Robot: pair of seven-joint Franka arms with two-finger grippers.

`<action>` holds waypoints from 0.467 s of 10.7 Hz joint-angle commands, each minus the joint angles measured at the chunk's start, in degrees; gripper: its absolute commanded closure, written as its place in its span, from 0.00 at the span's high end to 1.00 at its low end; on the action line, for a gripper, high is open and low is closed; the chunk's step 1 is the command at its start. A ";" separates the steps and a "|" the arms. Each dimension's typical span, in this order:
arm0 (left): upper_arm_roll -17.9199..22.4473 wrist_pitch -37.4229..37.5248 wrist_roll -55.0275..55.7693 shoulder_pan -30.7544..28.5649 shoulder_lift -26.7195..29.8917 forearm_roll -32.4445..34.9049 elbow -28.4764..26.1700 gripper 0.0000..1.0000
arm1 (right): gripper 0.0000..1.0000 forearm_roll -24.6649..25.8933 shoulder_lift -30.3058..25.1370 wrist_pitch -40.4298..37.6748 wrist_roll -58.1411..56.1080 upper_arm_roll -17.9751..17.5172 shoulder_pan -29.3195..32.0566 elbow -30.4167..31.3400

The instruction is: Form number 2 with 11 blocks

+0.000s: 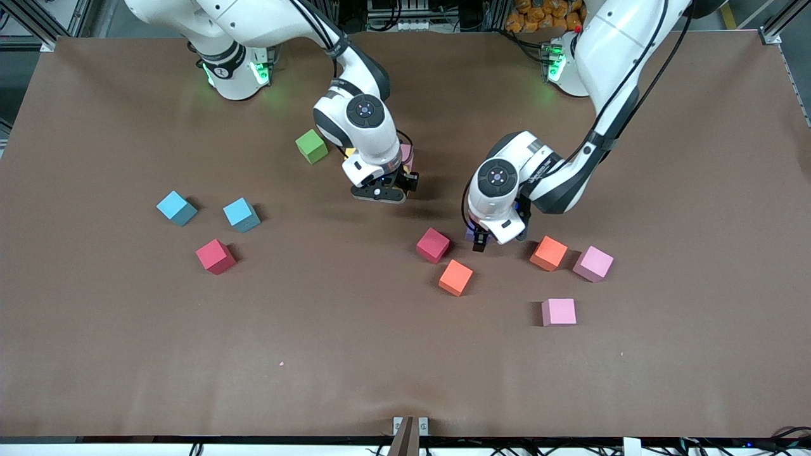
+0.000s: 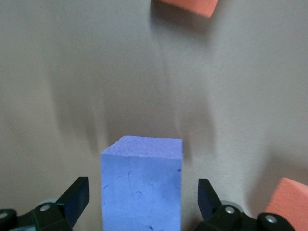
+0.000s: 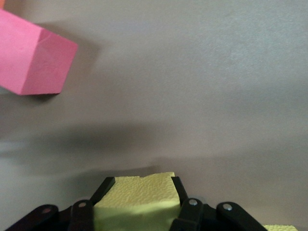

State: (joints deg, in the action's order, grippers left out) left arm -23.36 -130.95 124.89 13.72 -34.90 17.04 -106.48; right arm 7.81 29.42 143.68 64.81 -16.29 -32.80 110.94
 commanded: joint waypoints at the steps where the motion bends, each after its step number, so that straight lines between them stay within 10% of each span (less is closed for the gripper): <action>1: -0.20 -0.79 -0.52 0.08 -1.39 2.03 0.74 1.00 | 0.22 1.77 1.42 -0.50 2.51 1.35 -0.68 -0.99; 4: -0.11 -1.15 -0.52 -0.18 -1.84 2.29 0.66 1.00 | 0.22 1.68 3.44 3.17 5.06 1.27 -0.68 -0.99; 5: -0.19 -1.15 -0.87 -0.79 -1.75 2.38 0.66 0.53 | 0.22 1.94 4.06 3.28 5.07 1.35 -1.21 -0.99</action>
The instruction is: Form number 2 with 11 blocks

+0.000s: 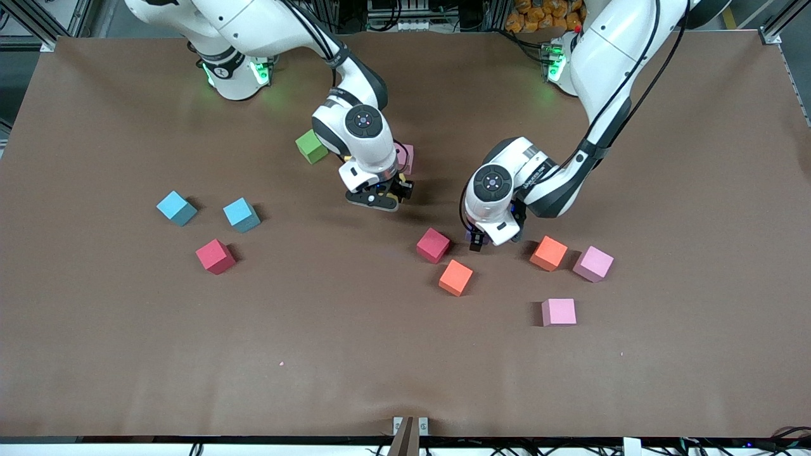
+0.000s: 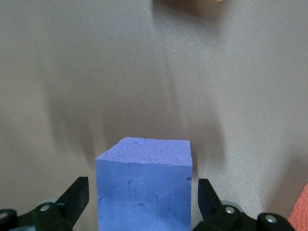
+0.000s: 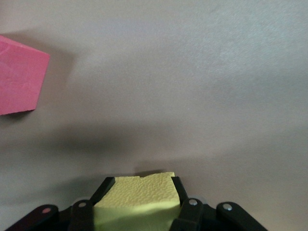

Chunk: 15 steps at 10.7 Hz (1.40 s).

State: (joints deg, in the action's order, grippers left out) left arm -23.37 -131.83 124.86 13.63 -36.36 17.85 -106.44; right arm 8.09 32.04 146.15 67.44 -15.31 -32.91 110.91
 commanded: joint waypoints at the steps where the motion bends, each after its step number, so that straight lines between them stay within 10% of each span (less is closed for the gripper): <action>1: -0.19 -0.01 -3.02 -0.71 0.23 1.58 0.62 0.14 | 0.22 1.93 1.53 0.80 2.43 0.37 -1.72 -0.96; 9: -1.77 4.12 -30.79 -1.33 5.51 0.35 3.69 0.08 | 0.24 4.04 3.12 -0.17 2.43 0.29 -3.12 -0.96; 11: -1.77 4.12 -37.81 -1.07 4.81 0.35 5.88 0.09 | 1.00 3.95 3.12 -0.34 2.43 0.29 -3.22 -0.88; 15: -1.68 4.12 -46.45 -0.89 1.56 -0.09 11.16 0.10 | 1.00 3.60 -1.96 -7.53 1.73 0.11 -2.95 -1.14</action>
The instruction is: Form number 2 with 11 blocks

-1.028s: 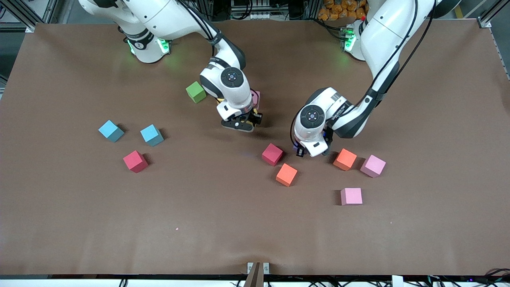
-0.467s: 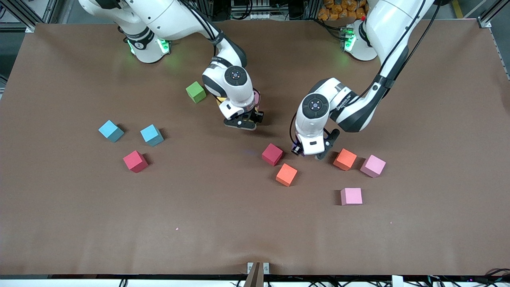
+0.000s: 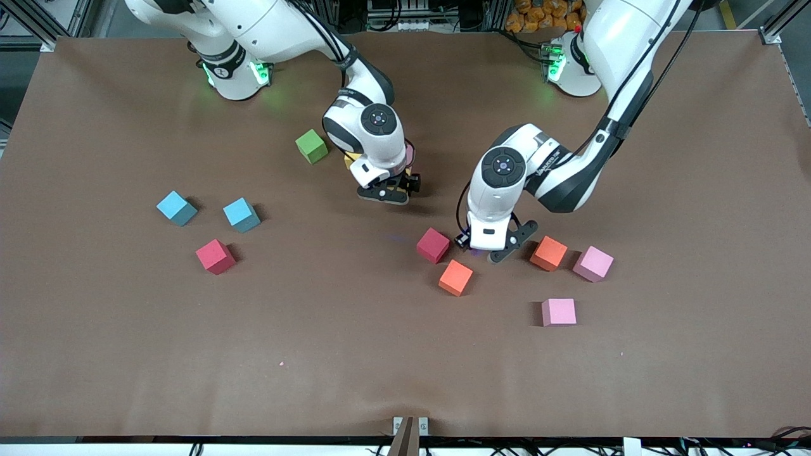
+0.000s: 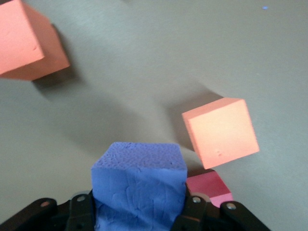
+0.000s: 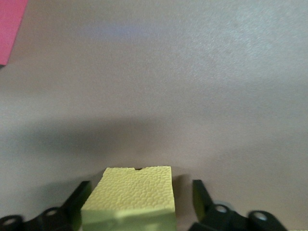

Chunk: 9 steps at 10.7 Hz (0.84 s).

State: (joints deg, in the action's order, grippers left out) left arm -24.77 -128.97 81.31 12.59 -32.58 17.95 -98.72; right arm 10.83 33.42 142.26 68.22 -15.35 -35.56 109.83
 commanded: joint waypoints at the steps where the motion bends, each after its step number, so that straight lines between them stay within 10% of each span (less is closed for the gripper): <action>1: -0.28 1.17 -5.26 0.16 -2.66 -0.19 4.31 0.10 | 1.00 0.77 -4.84 -5.31 0.60 -0.03 0.22 0.04; 5: -0.19 1.26 -13.88 2.60 -6.16 -0.02 10.10 0.10 | 1.00 0.42 -14.23 -14.98 -12.62 -0.38 4.78 1.69; 9: 0.16 5.12 -19.60 7.70 -9.33 -0.28 16.52 0.10 | 1.00 0.25 -27.24 -15.18 -36.28 -0.47 14.44 17.40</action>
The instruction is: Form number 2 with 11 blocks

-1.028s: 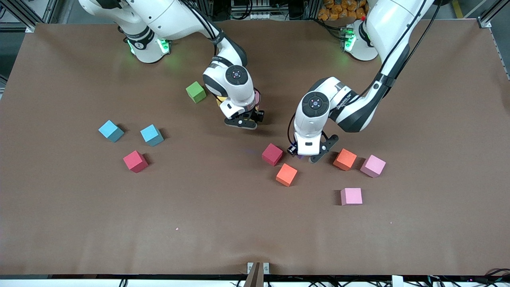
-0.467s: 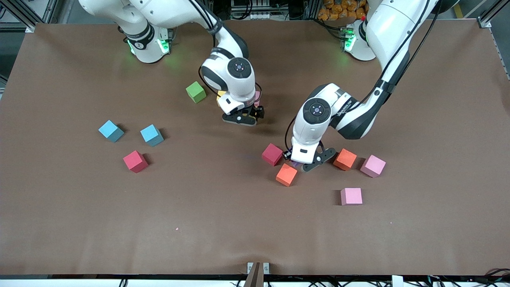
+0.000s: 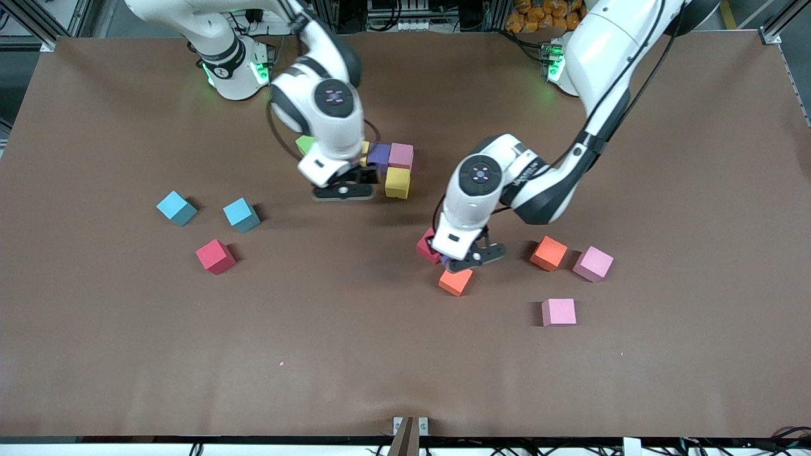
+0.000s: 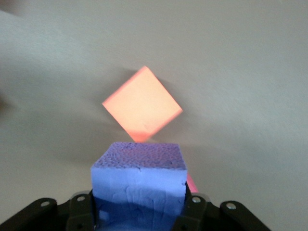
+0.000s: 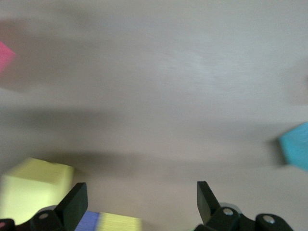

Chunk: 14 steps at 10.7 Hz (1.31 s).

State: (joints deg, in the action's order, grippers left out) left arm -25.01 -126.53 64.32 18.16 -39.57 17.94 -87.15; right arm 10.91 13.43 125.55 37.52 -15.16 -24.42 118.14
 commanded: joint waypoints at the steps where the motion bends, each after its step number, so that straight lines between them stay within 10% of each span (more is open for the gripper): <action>1: 0.57 3.56 -2.88 4.32 -3.39 -0.10 6.37 0.10 | 1.00 -0.18 -8.84 1.63 -8.93 -0.75 4.45 11.56; 10: 5.32 2.69 -7.10 15.06 -8.94 -0.01 10.42 0.10 | 1.00 -10.10 -13.25 10.68 -33.65 -21.37 22.63 29.50; 14: 5.32 1.29 -7.11 16.20 -9.73 0.07 10.51 0.10 | 1.00 -12.14 -11.94 10.51 -34.27 -24.39 22.13 31.44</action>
State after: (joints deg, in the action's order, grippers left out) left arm -20.42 -124.60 58.28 33.70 -48.05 17.94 -78.54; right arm 0.74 2.88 135.39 5.09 -37.69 -3.40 147.44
